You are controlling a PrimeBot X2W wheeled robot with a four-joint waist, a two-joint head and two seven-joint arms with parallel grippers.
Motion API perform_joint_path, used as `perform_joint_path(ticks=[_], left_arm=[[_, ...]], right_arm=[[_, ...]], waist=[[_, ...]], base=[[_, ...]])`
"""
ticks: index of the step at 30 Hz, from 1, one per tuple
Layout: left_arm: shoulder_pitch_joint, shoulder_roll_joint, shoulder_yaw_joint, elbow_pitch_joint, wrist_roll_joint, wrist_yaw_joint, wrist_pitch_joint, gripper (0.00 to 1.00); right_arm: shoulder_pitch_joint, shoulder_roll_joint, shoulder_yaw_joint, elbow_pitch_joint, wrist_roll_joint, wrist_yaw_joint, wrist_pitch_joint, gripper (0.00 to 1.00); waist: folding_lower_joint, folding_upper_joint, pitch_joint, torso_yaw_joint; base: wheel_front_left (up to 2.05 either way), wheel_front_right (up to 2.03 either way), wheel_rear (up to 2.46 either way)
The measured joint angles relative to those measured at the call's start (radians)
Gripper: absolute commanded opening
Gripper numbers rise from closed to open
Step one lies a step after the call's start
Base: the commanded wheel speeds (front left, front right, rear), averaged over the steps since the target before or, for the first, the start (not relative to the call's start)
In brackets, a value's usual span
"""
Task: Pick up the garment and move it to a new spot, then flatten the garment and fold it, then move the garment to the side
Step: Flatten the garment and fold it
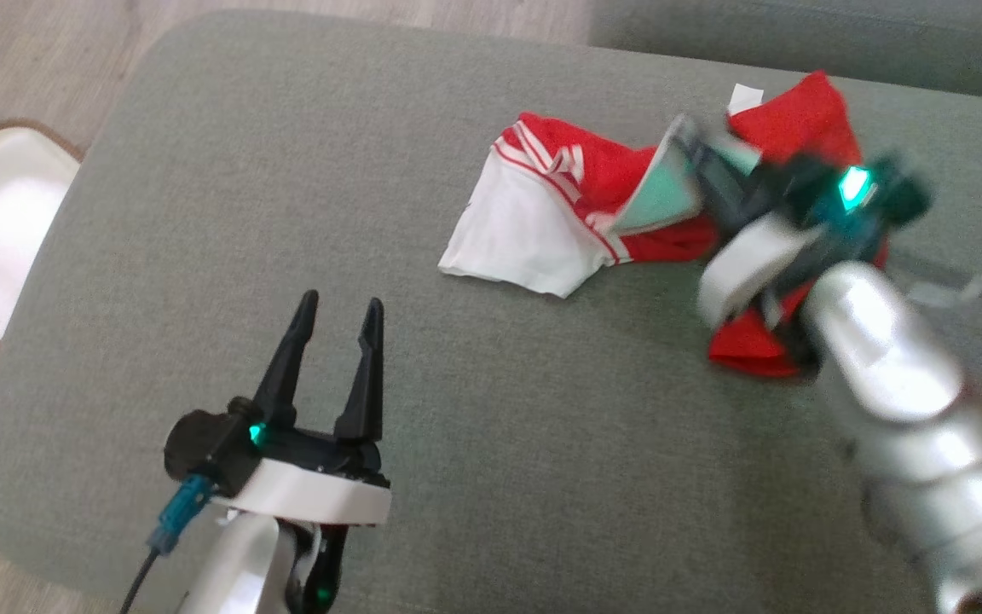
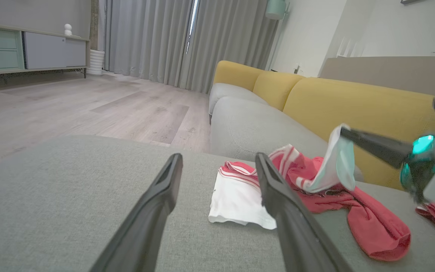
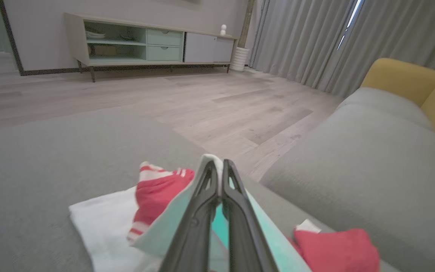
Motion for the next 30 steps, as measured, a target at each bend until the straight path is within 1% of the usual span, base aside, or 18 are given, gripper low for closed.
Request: perform_joint_path(ticks=[1,4,7,9,12,13,14,16,18,21,24,30], left_arm=[[0.000,0.000,0.000,0.000,0.000,0.000,0.000,1.00],[0.003,-0.002,-0.022,-0.002,-0.001,0.000,0.000,1.00],[-0.005,-0.008,-0.046,-0.006,-0.012,0.000,0.000,1.00],[-0.022,-0.010,-0.069,-0.006,-0.022,0.000,0.000,1.00],[-0.057,-0.013,-0.098,-0.004,-0.037,0.000,0.000,1.00],[-0.066,-0.014,-0.100,-0.004,-0.043,0.000,0.000,1.00],[-0.072,-0.015,-0.102,-0.003,-0.048,0.000,0.000,1.00],[-0.079,-0.016,-0.105,-0.003,-0.056,0.000,0.000,1.00],[-0.079,-0.017,-0.104,-0.003,-0.057,0.000,0.000,1.00],[-0.079,-0.017,-0.099,-0.001,-0.065,0.000,0.000,1.00],[-0.080,-0.018,-0.090,0.001,-0.065,0.000,0.000,1.00],[-0.084,-0.020,-0.057,0.000,-0.048,0.000,0.000,1.00]], right_arm=[[0.000,0.000,0.000,0.000,0.000,0.000,0.000,0.00],[-0.100,-0.067,0.001,-0.054,0.000,0.000,0.068,0.00],[-0.216,-0.149,0.021,-0.060,0.014,0.000,0.127,0.00],[-0.302,-0.202,0.039,-0.026,0.026,0.000,0.153,0.00],[-0.435,-0.269,0.050,0.073,0.030,0.000,0.167,0.00],[-0.478,-0.287,0.050,0.115,0.023,0.000,0.166,0.79],[-0.520,-0.304,0.050,0.157,0.002,0.000,0.167,1.00],[-0.587,-0.324,0.037,0.249,-0.044,0.000,0.181,1.00],[-0.617,-0.324,0.011,0.320,-0.075,0.000,0.185,1.00],[-0.618,-0.301,-0.017,0.393,-0.120,0.000,0.167,1.00],[-0.609,-0.260,-0.040,0.442,-0.139,0.000,0.127,1.00],[-0.593,-0.180,-0.100,0.464,-0.135,0.000,0.001,1.00]], waist=[[0.0000,0.0000,0.000,0.000],[0.0001,0.0000,0.019,0.018],[0.0002,0.0000,0.045,0.047],[0.0002,0.0000,0.064,0.074],[0.0003,0.0000,0.091,0.123],[0.0003,0.0000,0.100,0.139],[0.0003,0.0000,0.110,0.155],[0.0003,0.0000,0.127,0.184],[0.0002,0.0000,0.144,0.207],[0.0005,-0.0001,0.166,0.218],[0.0003,0.0000,0.168,0.199],[0.0002,0.0000,0.149,0.129]], base=[[0.00,0.00,0.00],[0.00,0.00,0.00],[0.00,0.00,0.00],[0.00,0.00,0.00],[0.00,0.00,0.00],[0.00,0.00,0.00],[0.00,0.00,0.00],[0.00,0.00,0.00],[0.00,0.00,0.00],[0.00,0.00,0.00],[0.00,0.00,0.00],[0.00,0.00,0.00]])
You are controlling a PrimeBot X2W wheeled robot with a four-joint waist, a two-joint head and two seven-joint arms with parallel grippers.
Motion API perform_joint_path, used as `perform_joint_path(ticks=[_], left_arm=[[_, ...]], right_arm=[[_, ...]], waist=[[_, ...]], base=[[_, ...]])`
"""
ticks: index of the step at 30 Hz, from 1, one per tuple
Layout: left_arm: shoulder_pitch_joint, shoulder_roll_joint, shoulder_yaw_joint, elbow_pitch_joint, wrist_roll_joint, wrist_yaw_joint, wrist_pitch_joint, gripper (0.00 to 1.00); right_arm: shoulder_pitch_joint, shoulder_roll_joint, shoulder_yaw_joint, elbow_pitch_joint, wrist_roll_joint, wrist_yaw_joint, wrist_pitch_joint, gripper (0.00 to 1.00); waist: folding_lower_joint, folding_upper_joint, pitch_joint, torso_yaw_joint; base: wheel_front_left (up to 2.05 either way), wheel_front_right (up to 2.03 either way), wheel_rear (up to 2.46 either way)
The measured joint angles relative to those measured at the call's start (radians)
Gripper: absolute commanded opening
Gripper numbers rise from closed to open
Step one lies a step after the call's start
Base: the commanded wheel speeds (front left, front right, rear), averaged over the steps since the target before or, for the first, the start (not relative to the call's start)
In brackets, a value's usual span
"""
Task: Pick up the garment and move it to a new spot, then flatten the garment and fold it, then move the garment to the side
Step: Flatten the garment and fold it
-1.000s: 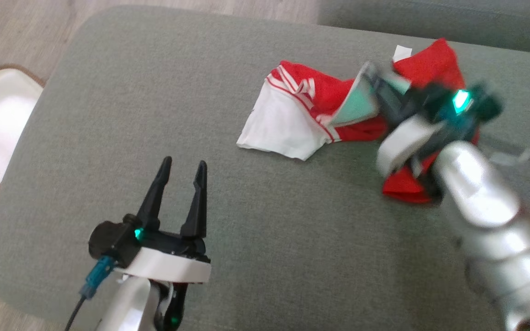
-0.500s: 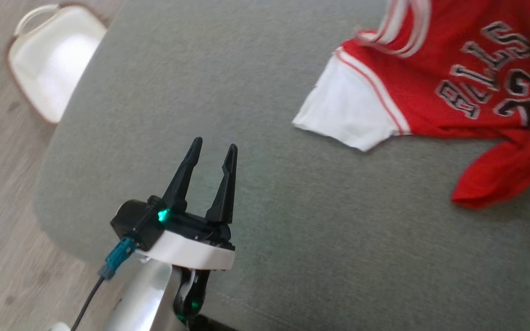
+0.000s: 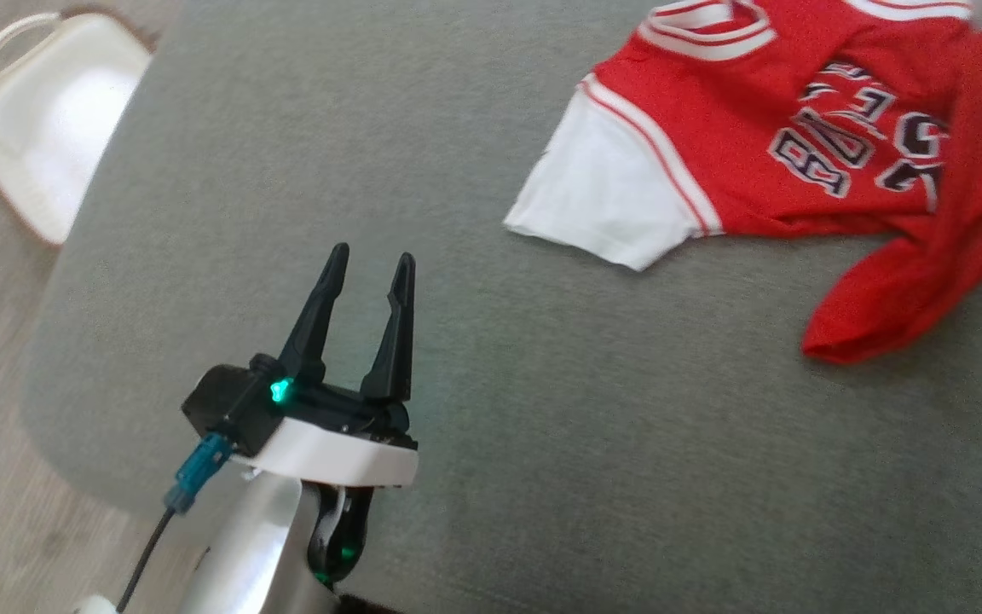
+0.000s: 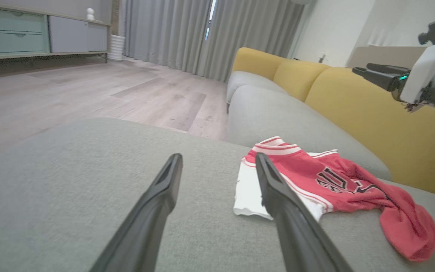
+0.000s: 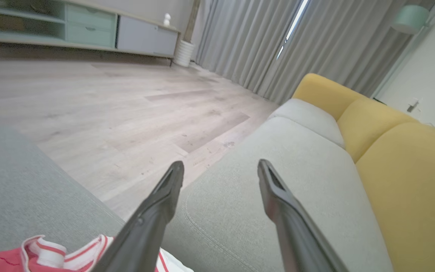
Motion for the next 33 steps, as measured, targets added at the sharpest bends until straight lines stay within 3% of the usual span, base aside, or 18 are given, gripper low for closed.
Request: perform_joint_path(ticks=[5,10,20,28,33], left_arm=[[-0.003,0.000,0.024,-0.001,0.023,0.000,0.000,1.00],[0.001,0.011,0.065,-0.001,0.030,0.000,0.000,1.00],[0.072,0.025,0.109,-0.005,0.049,0.000,0.000,1.00],[0.094,0.029,0.127,-0.005,0.059,0.000,0.000,1.00],[0.122,0.029,0.127,-0.006,0.064,0.000,0.000,1.00]], right_arm=[[0.087,0.072,-0.040,-0.004,0.030,0.000,-0.088,1.00],[0.218,0.139,-0.084,-0.086,0.055,0.000,-0.121,1.00],[0.697,0.268,-0.214,-0.453,0.078,0.000,-0.125,1.00],[1.047,0.292,-0.252,-0.672,0.141,0.000,-0.125,1.00],[1.150,0.303,-0.247,-0.751,0.178,0.000,-0.124,1.00]], waist=[[0.0000,0.0000,-0.031,-0.075],[-0.0001,0.0000,-0.074,-0.160],[-0.0002,0.0000,-0.166,-0.318],[-0.0003,0.0000,-0.207,-0.385],[-0.0002,0.0001,-0.216,-0.398]], base=[[0.00,0.00,0.00],[0.00,0.00,0.00],[0.00,0.00,0.00],[0.00,0.00,0.00],[0.00,0.00,0.00]])
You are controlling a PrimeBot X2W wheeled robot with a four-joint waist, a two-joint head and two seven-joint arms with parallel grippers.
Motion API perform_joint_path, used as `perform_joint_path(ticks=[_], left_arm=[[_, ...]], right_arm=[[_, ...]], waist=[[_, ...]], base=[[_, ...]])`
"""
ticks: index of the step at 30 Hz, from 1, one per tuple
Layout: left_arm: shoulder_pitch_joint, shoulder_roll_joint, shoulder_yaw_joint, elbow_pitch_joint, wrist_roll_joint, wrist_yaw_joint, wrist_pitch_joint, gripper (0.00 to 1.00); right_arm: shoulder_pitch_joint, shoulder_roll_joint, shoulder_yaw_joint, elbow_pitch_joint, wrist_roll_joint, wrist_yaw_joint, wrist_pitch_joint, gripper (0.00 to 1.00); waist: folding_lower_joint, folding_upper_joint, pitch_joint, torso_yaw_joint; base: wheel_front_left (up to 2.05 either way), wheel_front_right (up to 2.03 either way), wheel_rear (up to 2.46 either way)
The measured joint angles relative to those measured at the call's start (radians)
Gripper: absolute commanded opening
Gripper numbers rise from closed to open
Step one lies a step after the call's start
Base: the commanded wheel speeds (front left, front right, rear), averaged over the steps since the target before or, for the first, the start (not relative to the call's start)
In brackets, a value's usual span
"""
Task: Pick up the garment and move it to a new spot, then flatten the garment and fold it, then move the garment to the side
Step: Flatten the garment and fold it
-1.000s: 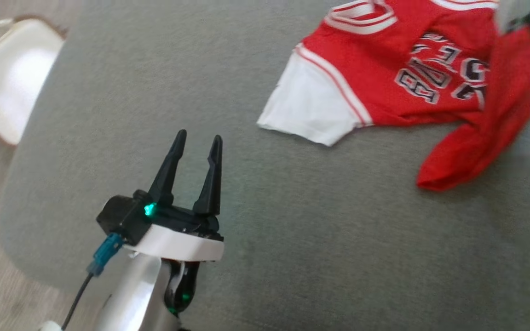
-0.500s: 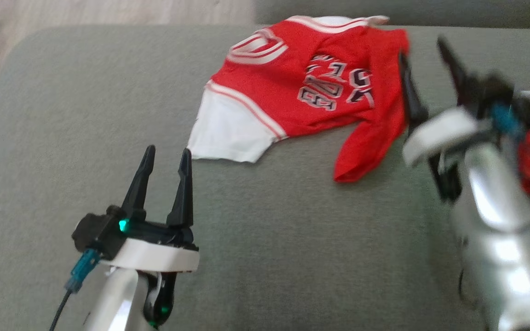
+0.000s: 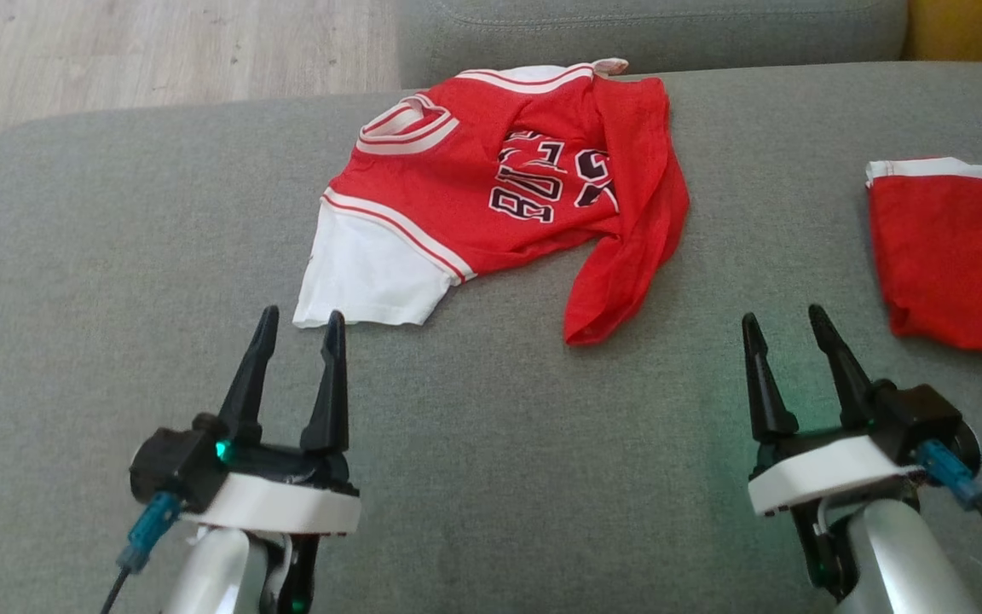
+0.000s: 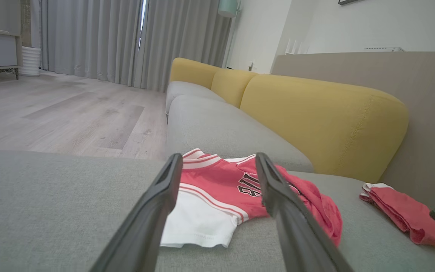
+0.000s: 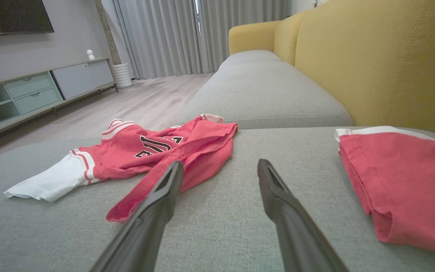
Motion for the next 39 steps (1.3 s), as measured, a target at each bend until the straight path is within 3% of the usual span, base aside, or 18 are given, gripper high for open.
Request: perform_joint_path(ticks=[7,14,21,29,39], left_arm=[[0.006,0.000,-0.016,0.000,0.000,0.000,0.000,1.00],[0.005,0.000,-0.030,0.002,0.000,0.000,0.000,1.00],[-0.014,0.000,-0.053,0.012,-0.001,0.000,0.000,1.00],[-0.019,-0.004,-0.074,0.024,-0.007,0.000,0.000,1.00],[-0.018,-0.006,-0.087,0.027,-0.007,0.000,0.000,1.00]], right_arm=[[-0.002,0.000,0.013,-0.042,-0.004,0.000,0.015,1.00],[-0.005,0.000,0.078,-0.029,0.034,0.000,0.098,1.00],[-0.081,0.000,0.088,0.099,0.166,0.000,0.169,1.00],[-0.192,0.000,0.077,0.293,0.328,0.000,0.168,1.00],[-0.305,-0.001,0.123,0.453,0.359,0.000,0.105,1.00]], waist=[[0.0001,0.0000,0.009,0.025],[0.0002,0.0000,0.025,0.066],[0.0002,0.0000,0.046,0.115],[0.0003,0.0000,0.053,0.176],[0.0002,0.0000,0.054,0.222]], base=[[0.00,0.00,0.00],[0.00,0.00,0.00],[0.00,0.00,0.00],[0.00,0.00,0.00],[0.00,0.00,0.00]])
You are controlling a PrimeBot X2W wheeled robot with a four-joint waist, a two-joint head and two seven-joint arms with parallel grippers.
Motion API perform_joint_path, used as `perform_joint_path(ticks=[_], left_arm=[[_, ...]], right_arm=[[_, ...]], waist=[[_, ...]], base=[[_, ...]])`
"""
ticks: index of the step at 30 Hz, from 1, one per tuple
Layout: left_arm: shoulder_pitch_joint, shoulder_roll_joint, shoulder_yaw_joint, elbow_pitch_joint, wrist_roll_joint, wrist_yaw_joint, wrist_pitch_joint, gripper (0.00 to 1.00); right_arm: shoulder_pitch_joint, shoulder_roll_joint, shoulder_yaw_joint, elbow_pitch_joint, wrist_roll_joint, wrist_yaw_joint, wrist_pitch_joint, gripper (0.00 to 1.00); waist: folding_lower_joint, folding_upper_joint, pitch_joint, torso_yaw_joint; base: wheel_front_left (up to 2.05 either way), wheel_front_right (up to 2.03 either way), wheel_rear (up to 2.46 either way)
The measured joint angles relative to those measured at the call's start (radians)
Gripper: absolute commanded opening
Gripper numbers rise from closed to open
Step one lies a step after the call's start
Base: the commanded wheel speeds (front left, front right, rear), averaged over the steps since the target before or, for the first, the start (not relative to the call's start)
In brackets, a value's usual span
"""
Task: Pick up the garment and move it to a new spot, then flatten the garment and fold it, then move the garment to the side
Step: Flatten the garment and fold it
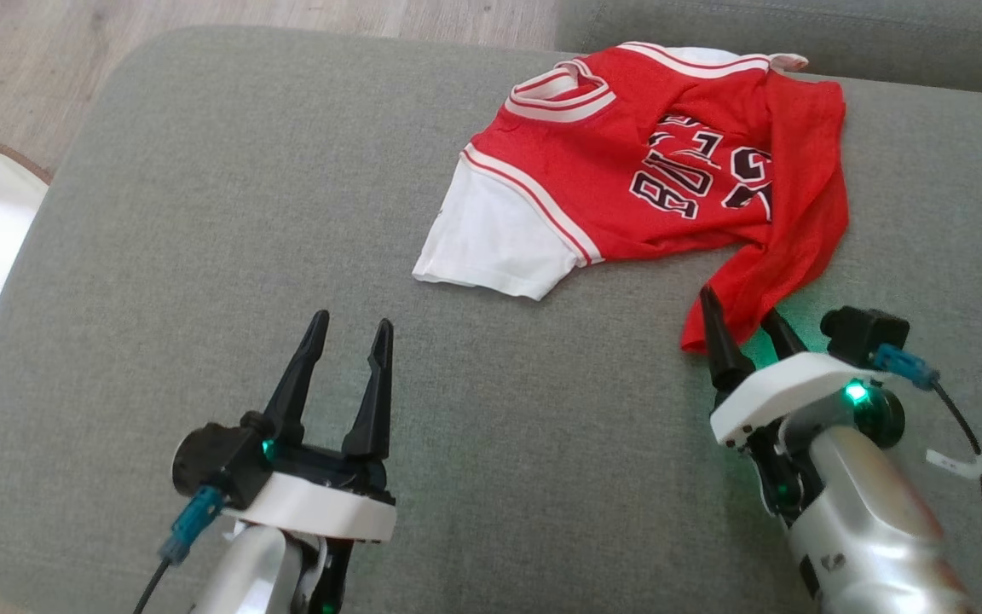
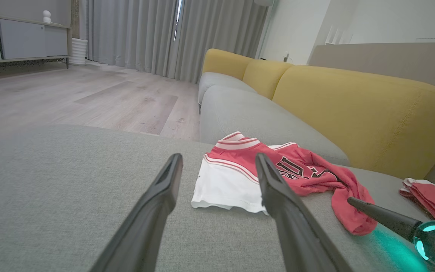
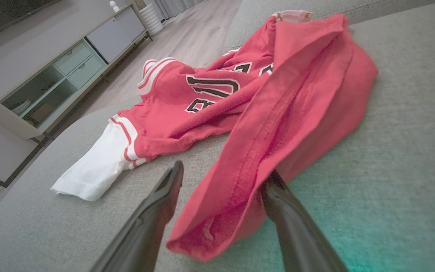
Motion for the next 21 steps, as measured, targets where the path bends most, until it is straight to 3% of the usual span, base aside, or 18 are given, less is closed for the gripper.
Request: perform_joint_path(ticks=[3,4,5,11,21], left_arm=[[0.000,-0.001,-0.001,0.000,0.000,0.000,0.000,1.00],[0.000,-0.001,-0.001,0.000,0.000,0.000,0.000,1.00],[0.000,-0.002,-0.001,0.000,0.000,0.000,0.000,1.00],[0.000,-0.004,0.001,0.000,0.000,0.000,0.000,1.00],[0.000,-0.007,0.007,0.000,0.000,0.000,0.000,1.00]], right_arm=[[-0.033,0.000,0.005,0.038,-0.012,0.000,-0.022,1.00],[-0.044,0.000,0.001,0.050,-0.014,0.000,-0.031,0.40],[-0.055,0.000,-0.005,0.061,-0.023,0.000,-0.037,0.00],[-0.098,0.000,-0.070,0.089,-0.082,0.000,-0.068,0.00],[-0.122,-0.032,-0.413,0.058,-0.305,0.000,-0.042,0.00]], waist=[[0.0001,0.0000,0.007,0.002],[0.0001,0.0000,0.009,0.002],[0.0000,0.0000,0.010,0.001],[0.0001,0.0000,0.015,-0.016],[0.0000,0.0000,0.013,-0.053]], base=[[0.00,0.00,0.00],[0.00,0.00,0.00],[0.00,0.00,0.00],[0.00,0.00,0.00],[0.00,0.00,0.00]])
